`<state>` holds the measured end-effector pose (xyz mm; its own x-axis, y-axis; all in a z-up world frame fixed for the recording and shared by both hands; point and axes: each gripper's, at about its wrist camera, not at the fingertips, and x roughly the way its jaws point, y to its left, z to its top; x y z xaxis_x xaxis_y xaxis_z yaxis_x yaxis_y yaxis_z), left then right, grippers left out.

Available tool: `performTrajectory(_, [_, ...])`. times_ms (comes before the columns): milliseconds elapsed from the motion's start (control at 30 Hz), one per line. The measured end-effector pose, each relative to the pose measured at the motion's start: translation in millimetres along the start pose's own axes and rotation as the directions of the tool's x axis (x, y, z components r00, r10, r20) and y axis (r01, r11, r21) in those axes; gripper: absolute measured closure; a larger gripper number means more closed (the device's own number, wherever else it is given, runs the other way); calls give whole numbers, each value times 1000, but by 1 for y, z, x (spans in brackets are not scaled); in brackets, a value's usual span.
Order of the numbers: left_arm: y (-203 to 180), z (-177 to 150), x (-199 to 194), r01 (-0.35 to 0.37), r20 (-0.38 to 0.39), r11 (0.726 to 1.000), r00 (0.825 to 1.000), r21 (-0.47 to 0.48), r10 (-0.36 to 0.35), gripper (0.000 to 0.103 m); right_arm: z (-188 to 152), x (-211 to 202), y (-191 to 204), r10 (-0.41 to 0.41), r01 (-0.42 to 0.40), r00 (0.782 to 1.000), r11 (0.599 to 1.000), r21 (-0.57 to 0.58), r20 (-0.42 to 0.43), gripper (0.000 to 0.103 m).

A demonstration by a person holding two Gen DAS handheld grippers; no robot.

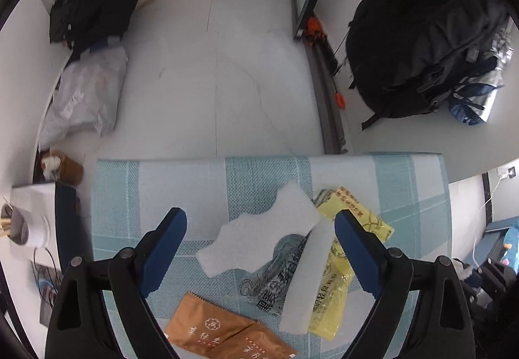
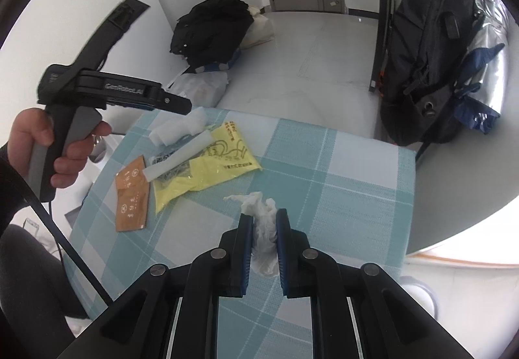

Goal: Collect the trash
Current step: 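Grasp the white foam sheet with the left tool while the right holds the tissue, then carry the tissue and foam sheet in both tools over the white bin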

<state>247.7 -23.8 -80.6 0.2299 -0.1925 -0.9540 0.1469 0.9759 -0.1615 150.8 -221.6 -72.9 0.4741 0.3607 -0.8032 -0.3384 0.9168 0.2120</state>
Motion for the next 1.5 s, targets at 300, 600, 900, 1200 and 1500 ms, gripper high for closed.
performTrajectory(300, [-9,-1,19,-65,-82,997,994,52,69,12,-2,-4,-7,18,-18,1000,1000,3,4,90])
performTrajectory(600, [1,3,22,-30,-81,999,996,-19,28,22,-2,-8,-12,17,-18,1000,1000,14,11,90])
performTrajectory(900, [9,0,18,-88,-73,994,994,-69,83,70,-2,-10,-8,20,-20,1000,1000,7,12,89])
performTrajectory(1200, [16,-7,13,-107,-54,990,993,-92,103,72,-2,-11,-3,21,-21,1000,1000,-3,21,89])
performTrajectory(1500, [25,-15,-11,-113,13,983,993,-143,116,72,1,-7,2,15,-15,1000,1000,-17,15,89])
